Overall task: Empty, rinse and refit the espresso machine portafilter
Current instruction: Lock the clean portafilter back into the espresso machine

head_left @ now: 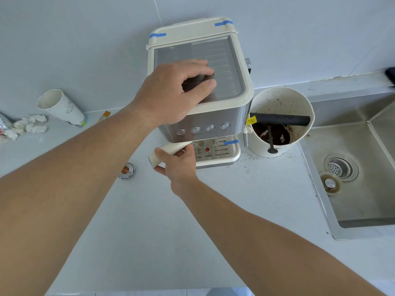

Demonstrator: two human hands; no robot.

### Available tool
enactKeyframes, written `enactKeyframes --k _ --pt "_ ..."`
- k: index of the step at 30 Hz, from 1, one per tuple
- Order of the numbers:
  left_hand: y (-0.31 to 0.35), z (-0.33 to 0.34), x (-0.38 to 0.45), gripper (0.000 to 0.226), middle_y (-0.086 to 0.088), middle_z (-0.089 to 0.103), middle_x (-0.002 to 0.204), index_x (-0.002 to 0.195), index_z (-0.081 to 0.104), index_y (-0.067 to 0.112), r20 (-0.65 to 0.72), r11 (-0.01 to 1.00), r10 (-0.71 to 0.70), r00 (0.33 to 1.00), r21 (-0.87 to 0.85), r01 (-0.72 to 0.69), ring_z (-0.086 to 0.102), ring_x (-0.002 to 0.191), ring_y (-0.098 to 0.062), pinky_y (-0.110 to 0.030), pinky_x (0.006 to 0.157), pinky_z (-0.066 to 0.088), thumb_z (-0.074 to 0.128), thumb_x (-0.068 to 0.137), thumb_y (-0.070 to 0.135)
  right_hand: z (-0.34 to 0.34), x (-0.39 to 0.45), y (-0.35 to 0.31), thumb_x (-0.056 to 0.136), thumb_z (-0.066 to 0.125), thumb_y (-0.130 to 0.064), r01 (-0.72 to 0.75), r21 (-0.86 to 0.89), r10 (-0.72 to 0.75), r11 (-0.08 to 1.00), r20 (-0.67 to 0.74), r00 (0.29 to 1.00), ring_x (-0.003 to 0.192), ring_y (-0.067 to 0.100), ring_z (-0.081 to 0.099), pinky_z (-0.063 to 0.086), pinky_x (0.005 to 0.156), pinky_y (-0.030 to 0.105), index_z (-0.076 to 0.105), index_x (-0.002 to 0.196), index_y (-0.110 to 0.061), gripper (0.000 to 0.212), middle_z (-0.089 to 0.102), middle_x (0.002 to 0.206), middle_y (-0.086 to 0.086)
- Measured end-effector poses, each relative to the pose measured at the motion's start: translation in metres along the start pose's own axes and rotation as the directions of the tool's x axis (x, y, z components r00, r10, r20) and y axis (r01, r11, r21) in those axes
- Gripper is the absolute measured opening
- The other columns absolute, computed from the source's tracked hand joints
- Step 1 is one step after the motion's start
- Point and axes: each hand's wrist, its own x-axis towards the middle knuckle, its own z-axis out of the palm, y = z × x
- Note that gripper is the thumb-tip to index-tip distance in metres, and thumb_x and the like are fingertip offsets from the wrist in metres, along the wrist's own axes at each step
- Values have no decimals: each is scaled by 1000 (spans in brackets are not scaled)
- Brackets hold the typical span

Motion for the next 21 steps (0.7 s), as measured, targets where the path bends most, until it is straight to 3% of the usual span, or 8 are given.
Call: enactKeyframes --k 11,16,21 --pt "-1 1 1 36 14 60 134 118 68 33 -12 1000 -15 1000 3 15 47 129 5 -35 111 38 54 89 48 17 3 9 80 79 0 -6 55 7 998 -18 1000 93 21 60 64 65 36 49 115 -9 46 60 122 19" --pt "-1 2 1 35 13 61 133 118 68 32 -17 1000 -6 1000 8 6 48 128 5 -32 110 38 54 89 47 19 11 -1 80 77 3 37 112 -35 993 -19 999 94 19 60 63 62 35 52 114 -14 45 59 104 6" --pt "-2 2 2 36 13 61 133 118 68 32 -16 1000 -1 1000 15 1 47 128 5 -32 111 37 53 89 48 18 13 0 80 77 3 38 124 -36 992 -15 999 97 21 61 64 65 38 52 121 -9 50 59 107 8"
